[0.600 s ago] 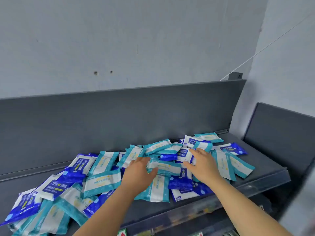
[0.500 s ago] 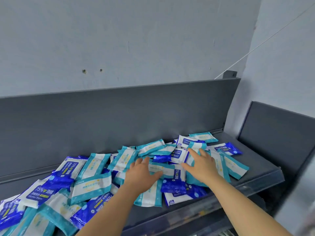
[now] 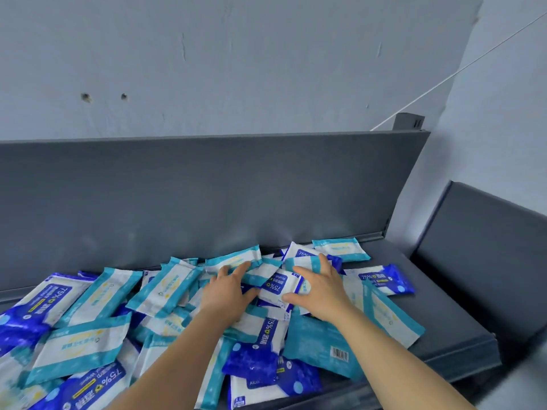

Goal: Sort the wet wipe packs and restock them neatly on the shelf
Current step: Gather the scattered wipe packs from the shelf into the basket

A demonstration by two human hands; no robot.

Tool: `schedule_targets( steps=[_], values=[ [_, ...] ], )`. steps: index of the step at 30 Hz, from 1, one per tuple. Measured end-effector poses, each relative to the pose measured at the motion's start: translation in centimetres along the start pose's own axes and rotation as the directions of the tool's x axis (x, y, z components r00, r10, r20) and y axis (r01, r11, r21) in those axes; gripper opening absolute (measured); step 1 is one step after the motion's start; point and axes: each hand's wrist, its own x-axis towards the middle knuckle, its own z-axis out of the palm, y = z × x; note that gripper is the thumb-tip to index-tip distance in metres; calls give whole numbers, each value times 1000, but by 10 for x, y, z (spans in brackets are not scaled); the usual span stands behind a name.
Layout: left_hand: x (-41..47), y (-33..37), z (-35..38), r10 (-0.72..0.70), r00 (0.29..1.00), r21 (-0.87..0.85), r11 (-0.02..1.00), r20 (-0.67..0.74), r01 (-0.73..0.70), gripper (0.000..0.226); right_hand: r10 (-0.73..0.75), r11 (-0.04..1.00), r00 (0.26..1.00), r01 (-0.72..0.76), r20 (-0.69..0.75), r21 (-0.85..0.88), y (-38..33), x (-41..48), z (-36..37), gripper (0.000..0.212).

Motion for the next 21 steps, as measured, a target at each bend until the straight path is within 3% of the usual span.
schedule_targets(
  steps=[3,6,8,10,13,15,17,19,21],
  values=[
    [-8,5,2,98,990,-114,988,-99,-109,56,-75,993,997,75,-8,94,9,5,-2,81],
    [-20,6,2,138,962,-86,983,-235,-162,41,-147,972,987,155,-58,174,19,14,-12,86],
    [-20,4,-4,64,934,-97,990,-353,-104,34,-116,984,988,128,-101,121,26,27,-21,85],
    [-12,0,-9,-62,913,-138,990,-403,7,40,11,1000,999,-11,-38,1,33,39,-28,90],
    [9,-2,-12,-238,957,-209,957,-164,202,63,119,986,980,-135,161,94,37,45,-35,100],
    [21,1,-10,-272,962,-247,933,-14,260,82,119,969,976,-154,184,192,38,48,-36,105],
    [27,8,-8,-262,964,-236,935,44,265,87,128,963,976,-165,175,213,39,50,-32,105],
    [29,15,-7,-239,962,-265,927,131,267,74,135,931,975,-185,174,316,42,51,-28,86],
    [28,17,-7,-225,951,-269,922,214,279,69,79,846,983,-154,166,510,43,47,-28,48]
  ],
)
